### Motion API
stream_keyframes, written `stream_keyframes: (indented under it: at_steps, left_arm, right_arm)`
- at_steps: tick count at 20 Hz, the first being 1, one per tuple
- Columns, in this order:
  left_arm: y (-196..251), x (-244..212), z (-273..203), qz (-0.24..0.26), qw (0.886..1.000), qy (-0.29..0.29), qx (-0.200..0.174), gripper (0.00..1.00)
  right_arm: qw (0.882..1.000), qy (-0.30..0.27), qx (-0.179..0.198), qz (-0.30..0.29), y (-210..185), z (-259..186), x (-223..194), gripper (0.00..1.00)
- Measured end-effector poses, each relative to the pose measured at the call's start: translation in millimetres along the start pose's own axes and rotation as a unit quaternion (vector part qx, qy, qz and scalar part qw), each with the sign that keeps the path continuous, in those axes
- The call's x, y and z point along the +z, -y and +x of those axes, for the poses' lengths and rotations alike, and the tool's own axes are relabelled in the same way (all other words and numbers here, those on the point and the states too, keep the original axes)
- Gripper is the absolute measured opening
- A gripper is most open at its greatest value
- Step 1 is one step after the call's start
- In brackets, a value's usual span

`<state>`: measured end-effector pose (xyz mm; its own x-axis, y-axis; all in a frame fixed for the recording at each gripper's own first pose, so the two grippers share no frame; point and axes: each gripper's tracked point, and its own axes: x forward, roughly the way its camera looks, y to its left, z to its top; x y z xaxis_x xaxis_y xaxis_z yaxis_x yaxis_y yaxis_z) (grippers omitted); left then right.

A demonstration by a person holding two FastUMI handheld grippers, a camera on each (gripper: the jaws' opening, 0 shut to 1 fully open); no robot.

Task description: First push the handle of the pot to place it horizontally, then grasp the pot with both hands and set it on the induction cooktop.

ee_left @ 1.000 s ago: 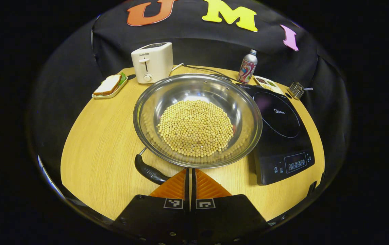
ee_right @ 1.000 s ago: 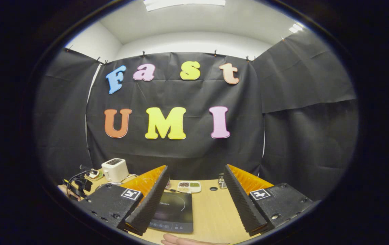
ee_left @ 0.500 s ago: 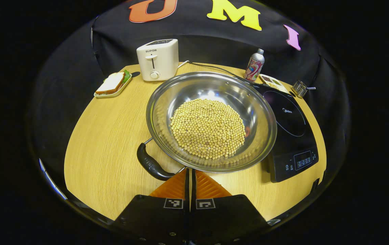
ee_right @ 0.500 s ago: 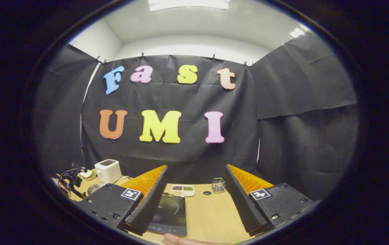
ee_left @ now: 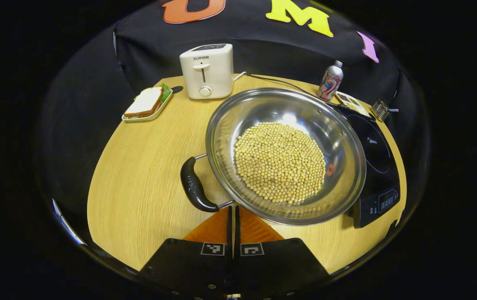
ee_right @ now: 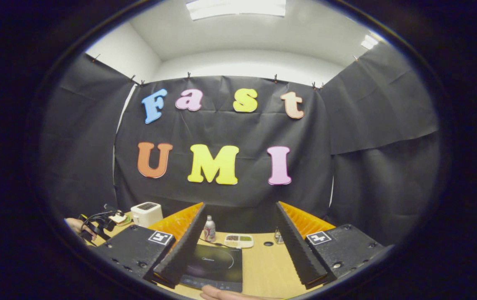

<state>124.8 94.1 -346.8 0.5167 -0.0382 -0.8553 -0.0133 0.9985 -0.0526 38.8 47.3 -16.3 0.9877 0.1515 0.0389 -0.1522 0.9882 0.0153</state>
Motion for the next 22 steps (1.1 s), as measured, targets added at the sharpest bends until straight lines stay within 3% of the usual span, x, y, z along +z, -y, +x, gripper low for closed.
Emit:
stream_keyframes:
  at_steps: [2,3,4,9,10,11,13,14,15,16,19,20,21,22]
  left_arm:
    - [-9,6,5,-0.016,1.000,-0.003,0.002,0.00]
    - [-13,11,9,-0.026,1.000,-0.004,0.004,0.10]
    - [-19,15,11,-0.034,0.999,-0.002,0.008,0.00]
    - [-36,33,20,-0.045,0.999,0.002,0.025,0.00]
    - [-39,37,21,-0.043,0.999,0.001,0.029,0.11]
    - [-40,39,23,-0.043,0.999,0.001,0.032,0.00]
    - [-44,43,27,-0.044,0.998,-0.001,0.039,0.00]
    - [-46,45,29,-0.045,0.998,-0.001,0.041,0.10]
    - [-47,49,30,-0.048,0.998,0.003,0.043,0.10]
    - [-47,52,32,-0.052,0.998,0.006,0.043,0.00]
    - [-49,57,35,-0.043,0.997,0.013,0.061,0.00]
    - [-50,57,34,-0.032,0.997,0.016,0.071,0.11]
    - [-50,58,34,-0.020,0.996,0.020,0.080,0.00]
    - [-50,57,35,-0.010,0.996,0.019,0.085,0.12]
  right_arm:
    - [1.000,0.006,0.013,-0.003,-11,-2,2,1.00]
    - [1.000,0.008,0.014,-0.001,-13,-2,1,1.00]
    - [1.000,0.007,0.014,0.004,-14,-1,0,1.00]
    - [1.000,-0.010,0.017,0.016,-17,-2,-15,1.00]
    - [1.000,-0.013,0.014,0.017,-16,-3,-17,1.00]
    - [1.000,-0.014,0.013,0.020,-17,-3,-20,1.00]
    - [1.000,-0.015,0.012,0.023,-17,-2,-23,1.00]
    - [1.000,-0.017,0.010,0.023,-17,-1,-26,0.99]
    - [1.000,-0.020,0.007,0.022,-16,1,-30,1.00]
    - [1.000,-0.023,0.005,0.019,-16,4,-31,1.00]
    - [0.999,-0.032,0.007,0.015,-19,9,-41,1.00]
    - [0.999,-0.034,0.009,0.018,-20,11,-43,1.00]
    - [0.999,-0.036,0.010,0.021,-20,12,-47,1.00]
    - [0.999,-0.039,0.010,0.023,-20,15,-50,1.00]
